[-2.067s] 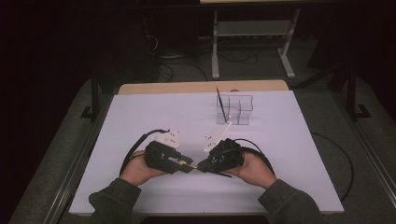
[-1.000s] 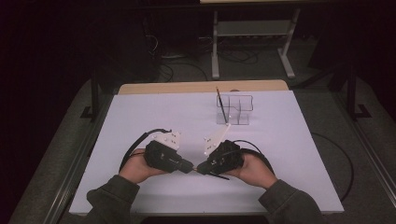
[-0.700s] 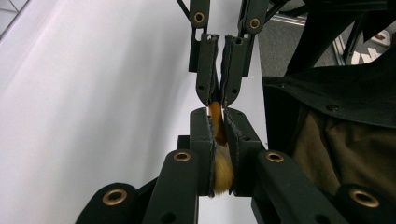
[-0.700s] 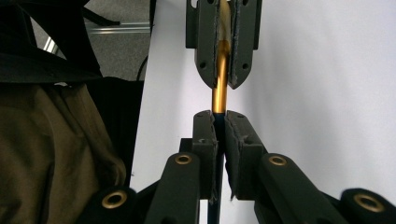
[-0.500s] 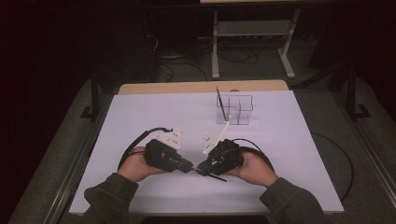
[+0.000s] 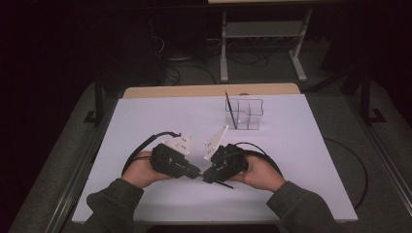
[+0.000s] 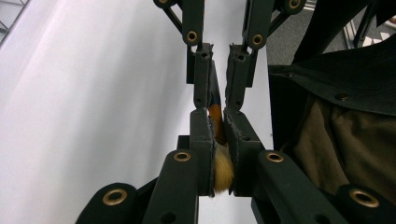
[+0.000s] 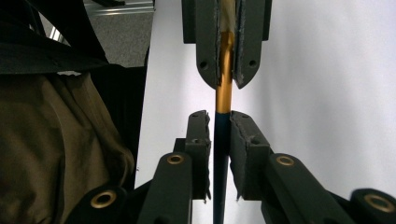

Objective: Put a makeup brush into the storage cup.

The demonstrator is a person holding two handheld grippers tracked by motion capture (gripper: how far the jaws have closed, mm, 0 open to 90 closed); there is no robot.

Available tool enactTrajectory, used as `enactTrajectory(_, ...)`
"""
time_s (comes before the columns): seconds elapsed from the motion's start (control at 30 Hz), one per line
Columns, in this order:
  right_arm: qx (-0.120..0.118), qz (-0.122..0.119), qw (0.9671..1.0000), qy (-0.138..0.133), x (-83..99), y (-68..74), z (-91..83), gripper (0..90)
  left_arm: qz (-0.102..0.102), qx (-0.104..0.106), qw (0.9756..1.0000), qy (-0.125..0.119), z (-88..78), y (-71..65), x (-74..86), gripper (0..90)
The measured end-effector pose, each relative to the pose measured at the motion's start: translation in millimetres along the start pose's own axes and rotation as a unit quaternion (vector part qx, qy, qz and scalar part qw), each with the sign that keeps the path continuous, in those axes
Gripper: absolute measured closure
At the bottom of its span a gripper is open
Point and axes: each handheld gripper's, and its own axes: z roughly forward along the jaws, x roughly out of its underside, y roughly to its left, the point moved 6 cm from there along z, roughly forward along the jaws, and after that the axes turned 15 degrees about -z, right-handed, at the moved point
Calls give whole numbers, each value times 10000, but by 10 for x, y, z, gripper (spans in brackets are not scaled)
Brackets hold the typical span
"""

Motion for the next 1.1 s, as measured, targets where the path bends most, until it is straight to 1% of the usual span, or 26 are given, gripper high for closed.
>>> enactTrajectory(0.23,-65,59,10000,35,1,-14,32,815,5,43,10000,18,15,-1,-10,823)
enactTrajectory(0.4,-102,60,9999,-92,19,-13,28,824,-25,69,10000,-20,16,7,-6,806)
enactTrajectory(0.47,-111,112,9998,-122,32,-12,16,825,-72,29,9999,-112,16,13,-7,785)
enactTrajectory(0.5,-116,116,9997,-176,39,-13,10,825,-68,31,9999,-118,10,17,-5,766)
enactTrajectory(0.57,-107,135,9997,-190,69,-6,3,825,-80,32,9998,-188,-14,22,12,765)
enactTrajectory(0.7,-87,193,9996,-181,148,10,-11,826,-140,-7,9995,-288,-52,38,36,719)
enactTrajectory(0.77,-58,201,9996,-194,186,11,-24,826,-211,18,9992,-347,-68,43,47,686)
enactTrajectory(0.8,-33,186,9996,-201,207,6,-31,826,-220,-2,9991,-371,-77,50,52,674)
enactTrajectory(0.83,-10,266,9995,-195,227,13,-44,826,-221,-17,9990,-389,-89,57,59,661)
enactTrajectory(0.87,5,273,9994,-212,252,11,-53,826,-237,-14,9988,-435,-96,57,66,656)
enactTrajectory(0.93,61,366,9991,-216,304,8,-81,826,-263,-48,9985,-475,-113,72,87,638)
enactTrajectory(1.03,171,487,9983,-261,376,-7,-126,826,-378,25,9977,-570,-125,73,131,608)
enactTrajectory(1.1,213,547,9979,-265,417,-14,-149,826,-423,1,9971,-632,-125,75,170,598)
